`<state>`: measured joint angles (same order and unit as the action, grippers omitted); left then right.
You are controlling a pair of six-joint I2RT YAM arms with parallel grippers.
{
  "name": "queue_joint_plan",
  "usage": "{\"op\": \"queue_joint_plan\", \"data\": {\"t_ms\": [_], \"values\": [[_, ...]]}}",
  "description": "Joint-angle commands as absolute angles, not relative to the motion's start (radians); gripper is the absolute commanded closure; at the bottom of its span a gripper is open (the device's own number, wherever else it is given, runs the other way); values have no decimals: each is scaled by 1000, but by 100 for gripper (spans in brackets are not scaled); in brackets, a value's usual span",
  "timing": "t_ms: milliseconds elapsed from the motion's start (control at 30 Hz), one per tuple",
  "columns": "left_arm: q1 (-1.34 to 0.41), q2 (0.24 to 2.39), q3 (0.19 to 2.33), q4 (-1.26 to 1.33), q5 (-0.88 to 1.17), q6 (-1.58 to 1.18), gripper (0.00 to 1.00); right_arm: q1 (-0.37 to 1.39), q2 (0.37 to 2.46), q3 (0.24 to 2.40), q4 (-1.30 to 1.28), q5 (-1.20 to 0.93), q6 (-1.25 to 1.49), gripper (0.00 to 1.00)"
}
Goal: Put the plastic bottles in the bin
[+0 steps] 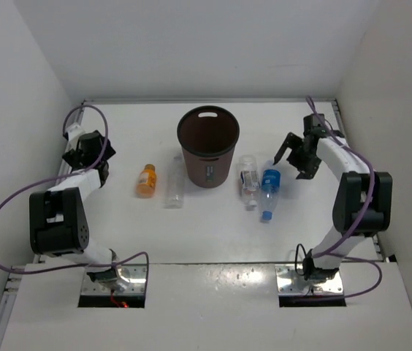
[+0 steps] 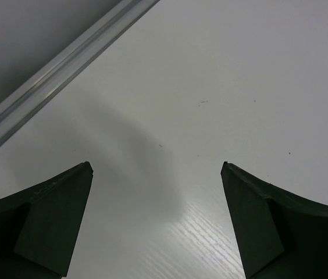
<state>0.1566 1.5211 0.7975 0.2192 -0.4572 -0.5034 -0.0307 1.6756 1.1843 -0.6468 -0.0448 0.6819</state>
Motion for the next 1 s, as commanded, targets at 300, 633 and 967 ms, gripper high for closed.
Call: {"op": "queue_joint_plan", "data": {"t_ms": [300, 633, 967], "values": [[176, 1445, 749, 238, -476, -555, 0, 29, 1718, 1083, -617, -179, 755, 0], [176, 1476, 779, 238, -437, -600, 0, 60, 1845, 1083, -644, -189, 775, 11], [176, 1485, 770, 247, -446, -609, 0, 60, 1872, 1114, -715, -138, 764, 55]]}}
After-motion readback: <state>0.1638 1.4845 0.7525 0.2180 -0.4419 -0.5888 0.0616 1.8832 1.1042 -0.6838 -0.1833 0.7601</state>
